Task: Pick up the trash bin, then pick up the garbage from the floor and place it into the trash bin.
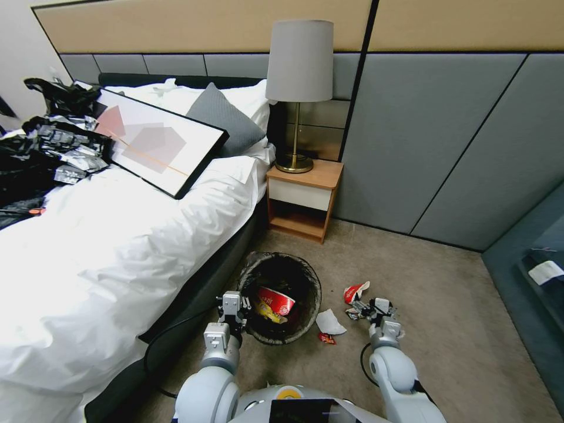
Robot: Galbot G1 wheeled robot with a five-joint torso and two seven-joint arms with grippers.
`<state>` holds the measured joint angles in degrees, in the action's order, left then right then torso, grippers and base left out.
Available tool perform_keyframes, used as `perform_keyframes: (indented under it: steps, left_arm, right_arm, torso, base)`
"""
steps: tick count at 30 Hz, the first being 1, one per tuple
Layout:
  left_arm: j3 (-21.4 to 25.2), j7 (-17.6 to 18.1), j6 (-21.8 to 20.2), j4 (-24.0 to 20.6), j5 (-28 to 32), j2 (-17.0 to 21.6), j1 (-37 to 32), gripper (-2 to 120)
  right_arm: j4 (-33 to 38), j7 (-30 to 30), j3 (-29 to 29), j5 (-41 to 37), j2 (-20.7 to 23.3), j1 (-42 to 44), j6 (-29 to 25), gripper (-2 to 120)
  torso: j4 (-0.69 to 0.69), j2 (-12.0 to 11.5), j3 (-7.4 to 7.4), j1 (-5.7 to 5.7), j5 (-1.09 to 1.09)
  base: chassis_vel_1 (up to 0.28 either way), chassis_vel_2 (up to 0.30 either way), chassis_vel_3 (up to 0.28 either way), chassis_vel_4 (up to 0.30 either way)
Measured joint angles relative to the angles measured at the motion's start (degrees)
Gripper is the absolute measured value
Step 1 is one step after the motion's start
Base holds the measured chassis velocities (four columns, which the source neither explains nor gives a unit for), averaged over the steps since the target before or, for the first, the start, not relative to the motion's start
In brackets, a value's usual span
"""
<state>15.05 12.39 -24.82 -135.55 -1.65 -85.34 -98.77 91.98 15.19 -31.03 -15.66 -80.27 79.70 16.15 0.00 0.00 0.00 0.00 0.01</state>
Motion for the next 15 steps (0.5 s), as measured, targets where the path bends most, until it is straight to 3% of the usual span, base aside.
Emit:
perform_keyframes:
  steps: [9,15]
  left_arm:
    - [0.1,0.2,0.0,0.0,0.0,-0.2,-0.2,0]
    - [0.3,0.2,0.0,0.0,0.0,-0.2,-0.2,0]
  right_arm:
    - [-11.7,-0.2,0.3,-5.1,-0.3,-5.9,-0.1,100]
    - [-15.6,0.0,-1.1,-6.3,-0.8,-8.5,-1.1,100]
  torso:
    - [0.00,0.0,0.00,0.00,0.00]
    - [0.00,0.0,0.00,0.00,0.00]
  base:
    - [0.000,0.000,0.000,0.000]
    - [0.000,0.000,0.000,0.000]
